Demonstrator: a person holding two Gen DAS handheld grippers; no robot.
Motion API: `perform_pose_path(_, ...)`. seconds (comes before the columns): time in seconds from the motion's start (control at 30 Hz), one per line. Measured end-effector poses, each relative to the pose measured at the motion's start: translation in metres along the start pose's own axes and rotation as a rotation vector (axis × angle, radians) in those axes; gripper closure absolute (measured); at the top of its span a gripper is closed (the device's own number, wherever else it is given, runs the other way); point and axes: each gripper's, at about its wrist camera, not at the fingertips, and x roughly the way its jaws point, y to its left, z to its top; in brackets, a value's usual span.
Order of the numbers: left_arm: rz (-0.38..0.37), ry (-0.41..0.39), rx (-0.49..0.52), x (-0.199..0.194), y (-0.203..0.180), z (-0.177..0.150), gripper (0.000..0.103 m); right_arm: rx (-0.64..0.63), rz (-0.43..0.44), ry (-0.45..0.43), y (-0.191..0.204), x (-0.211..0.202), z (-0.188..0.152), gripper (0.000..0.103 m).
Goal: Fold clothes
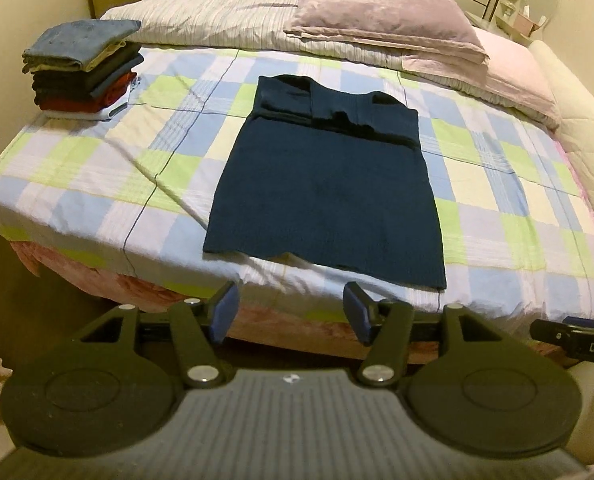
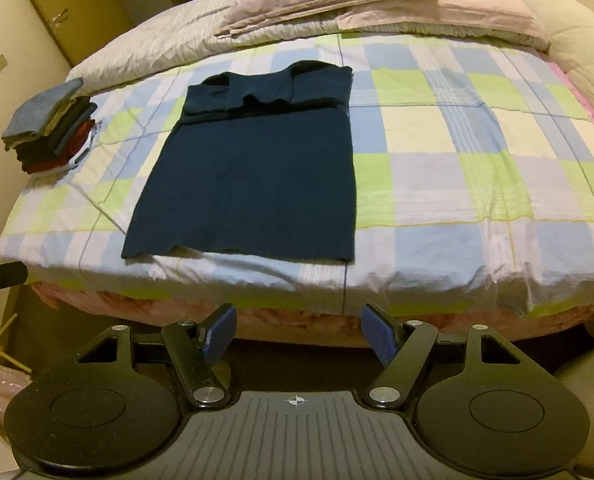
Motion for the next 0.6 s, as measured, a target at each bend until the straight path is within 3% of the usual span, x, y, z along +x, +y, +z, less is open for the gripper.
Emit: perform_pose_path(0.6, 0.021, -0.02, 0.035, -0.01, -0.012, -0.013, 0.045, -0.058, 0.004, -0.029, 0.008, -0.009, -0.007, 0.031)
